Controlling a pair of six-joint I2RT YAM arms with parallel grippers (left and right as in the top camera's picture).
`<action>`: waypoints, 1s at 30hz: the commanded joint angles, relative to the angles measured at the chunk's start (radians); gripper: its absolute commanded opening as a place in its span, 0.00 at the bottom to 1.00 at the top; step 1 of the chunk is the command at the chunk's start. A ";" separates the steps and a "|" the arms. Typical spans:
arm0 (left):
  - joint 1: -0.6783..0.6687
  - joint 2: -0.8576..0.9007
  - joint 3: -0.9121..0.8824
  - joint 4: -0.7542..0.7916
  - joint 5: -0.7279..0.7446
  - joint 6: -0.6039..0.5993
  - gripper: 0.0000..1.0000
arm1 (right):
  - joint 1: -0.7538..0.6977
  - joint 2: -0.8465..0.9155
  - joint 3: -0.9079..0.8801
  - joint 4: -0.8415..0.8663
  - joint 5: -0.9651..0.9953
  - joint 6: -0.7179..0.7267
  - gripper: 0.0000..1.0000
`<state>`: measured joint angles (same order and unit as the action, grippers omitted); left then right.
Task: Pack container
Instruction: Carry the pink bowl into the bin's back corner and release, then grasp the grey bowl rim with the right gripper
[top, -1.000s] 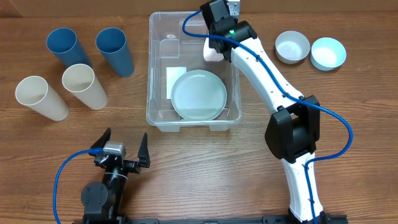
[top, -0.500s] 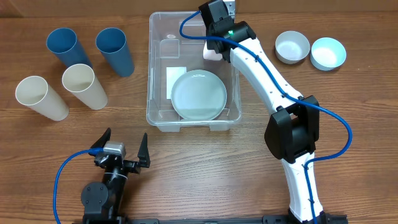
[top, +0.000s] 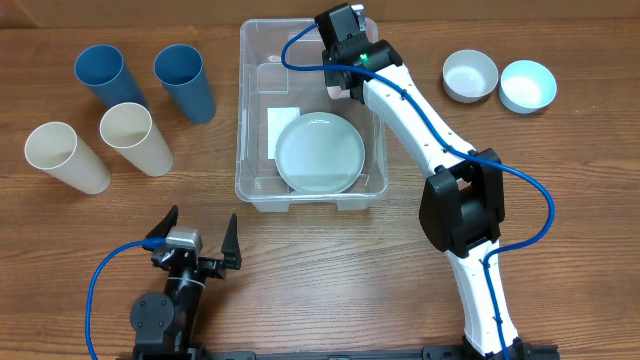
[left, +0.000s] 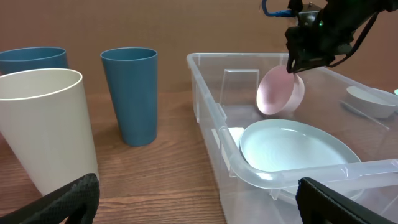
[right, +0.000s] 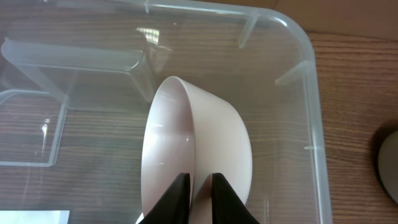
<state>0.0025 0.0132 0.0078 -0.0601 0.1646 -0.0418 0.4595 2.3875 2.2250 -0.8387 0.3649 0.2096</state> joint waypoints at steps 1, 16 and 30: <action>0.005 -0.008 -0.003 0.001 0.009 0.009 1.00 | -0.006 0.014 0.013 0.000 -0.012 0.004 0.14; 0.005 -0.008 -0.003 0.001 0.009 0.009 1.00 | -0.010 0.071 0.013 -0.021 0.038 0.006 0.21; 0.005 -0.008 -0.003 0.001 0.009 0.009 1.00 | -0.008 0.071 0.013 -0.038 0.030 0.029 0.10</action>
<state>0.0025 0.0132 0.0078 -0.0601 0.1646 -0.0418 0.4477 2.4420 2.2326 -0.8795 0.4053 0.2195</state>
